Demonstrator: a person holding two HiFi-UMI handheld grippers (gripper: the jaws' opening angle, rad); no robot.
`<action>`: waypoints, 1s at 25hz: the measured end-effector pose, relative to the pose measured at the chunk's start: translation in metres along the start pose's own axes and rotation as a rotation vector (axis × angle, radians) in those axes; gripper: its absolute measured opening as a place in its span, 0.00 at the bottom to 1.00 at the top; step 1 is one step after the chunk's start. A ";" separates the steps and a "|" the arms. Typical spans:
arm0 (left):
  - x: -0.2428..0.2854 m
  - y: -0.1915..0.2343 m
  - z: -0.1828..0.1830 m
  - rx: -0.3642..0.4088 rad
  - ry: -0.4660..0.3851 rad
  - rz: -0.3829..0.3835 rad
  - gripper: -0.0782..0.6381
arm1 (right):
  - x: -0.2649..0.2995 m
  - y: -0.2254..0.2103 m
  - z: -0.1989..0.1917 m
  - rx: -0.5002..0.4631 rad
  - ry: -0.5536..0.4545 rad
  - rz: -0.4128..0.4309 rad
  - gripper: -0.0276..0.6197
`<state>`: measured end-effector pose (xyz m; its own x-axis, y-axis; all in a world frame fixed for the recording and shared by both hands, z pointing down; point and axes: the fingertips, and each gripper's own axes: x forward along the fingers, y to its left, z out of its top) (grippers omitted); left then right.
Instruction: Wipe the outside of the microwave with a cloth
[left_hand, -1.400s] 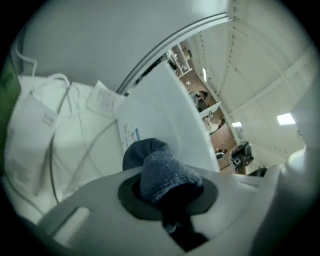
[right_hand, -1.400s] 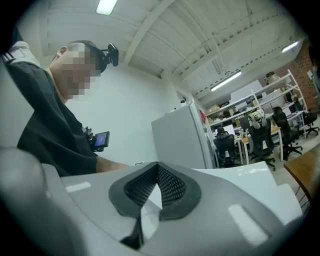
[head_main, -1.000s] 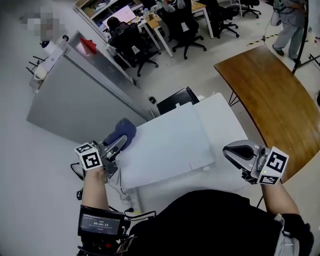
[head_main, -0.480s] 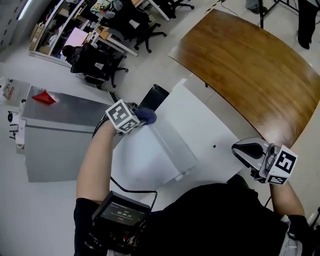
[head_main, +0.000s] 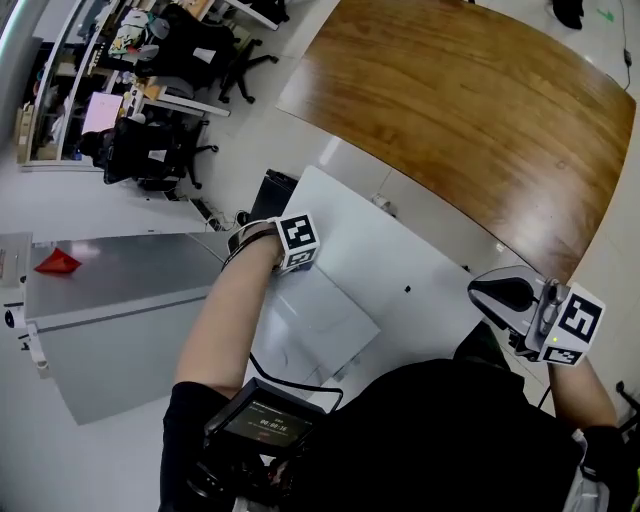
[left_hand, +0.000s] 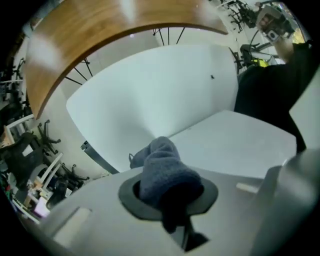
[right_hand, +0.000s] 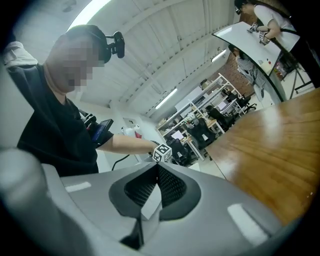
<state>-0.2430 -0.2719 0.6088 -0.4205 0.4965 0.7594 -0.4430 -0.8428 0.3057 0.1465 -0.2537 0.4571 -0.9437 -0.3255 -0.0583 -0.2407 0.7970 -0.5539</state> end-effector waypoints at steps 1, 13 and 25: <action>0.011 0.006 0.005 0.001 0.028 -0.002 0.18 | -0.005 -0.004 -0.003 0.006 0.006 -0.017 0.05; -0.024 -0.008 0.053 -0.053 -0.303 -0.049 0.19 | -0.019 -0.003 -0.013 0.055 0.016 -0.029 0.05; -0.089 -0.083 -0.037 0.010 -0.152 0.049 0.18 | 0.037 0.033 0.012 0.003 -0.015 0.179 0.05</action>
<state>-0.1983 -0.2389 0.4948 -0.3161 0.4180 0.8517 -0.4167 -0.8677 0.2712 0.1063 -0.2459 0.4264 -0.9680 -0.1864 -0.1682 -0.0689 0.8414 -0.5359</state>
